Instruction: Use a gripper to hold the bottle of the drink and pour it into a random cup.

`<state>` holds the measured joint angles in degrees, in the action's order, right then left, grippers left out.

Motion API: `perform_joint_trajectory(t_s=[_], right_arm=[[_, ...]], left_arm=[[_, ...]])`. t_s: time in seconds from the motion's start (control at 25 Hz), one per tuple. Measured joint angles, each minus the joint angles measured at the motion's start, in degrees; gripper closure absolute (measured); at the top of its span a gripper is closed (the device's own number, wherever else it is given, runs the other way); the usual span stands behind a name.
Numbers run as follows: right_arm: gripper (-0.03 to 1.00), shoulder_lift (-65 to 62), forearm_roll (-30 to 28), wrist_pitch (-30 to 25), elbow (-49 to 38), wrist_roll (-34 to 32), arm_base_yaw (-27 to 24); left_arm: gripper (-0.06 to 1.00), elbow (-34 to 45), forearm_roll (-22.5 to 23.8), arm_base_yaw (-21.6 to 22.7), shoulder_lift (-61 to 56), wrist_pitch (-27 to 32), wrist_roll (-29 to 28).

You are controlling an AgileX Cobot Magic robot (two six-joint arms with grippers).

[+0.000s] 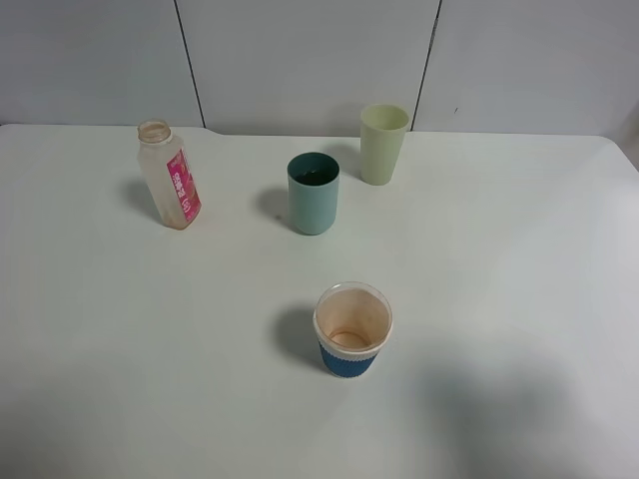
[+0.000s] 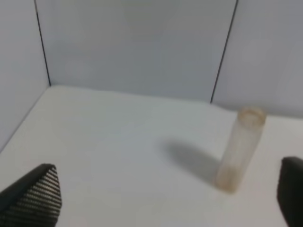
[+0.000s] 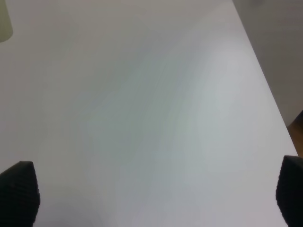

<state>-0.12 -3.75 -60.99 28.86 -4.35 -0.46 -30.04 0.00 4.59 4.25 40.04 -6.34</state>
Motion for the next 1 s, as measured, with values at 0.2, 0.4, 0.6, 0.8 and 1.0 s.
perform_joint_trajectory(t_s=[0.2, 0.4, 0.6, 0.8, 1.0], right_arm=[[-0.03, 0.0, 0.0, 0.0, 0.0, 0.0, 0.0], [-0.03, 0.0, 0.0, 0.0, 0.0, 0.0, 0.0], [-0.03, 0.0, 0.0, 0.0, 0.0, 0.0, 0.0], [-0.03, 0.0, 0.0, 0.0, 0.0, 0.0, 0.0], [-0.03, 0.0, 0.0, 0.0, 0.0, 0.0, 0.0]], left_arm=[[0.07, -0.6, 0.7, 0.0, -3.0, 9.6, 2.9], [0.07, -0.4, 1.0, 0.0, -4.5, 15.6, 4.5], [0.07, 0.8, 0.9, 0.0, -4.5, 18.9, 4.7], [0.07, 1.1, 0.6, 0.0, -4.5, 19.8, 5.5], [0.07, 1.3, 0.6, 0.0, -4.5, 19.9, 5.5]])
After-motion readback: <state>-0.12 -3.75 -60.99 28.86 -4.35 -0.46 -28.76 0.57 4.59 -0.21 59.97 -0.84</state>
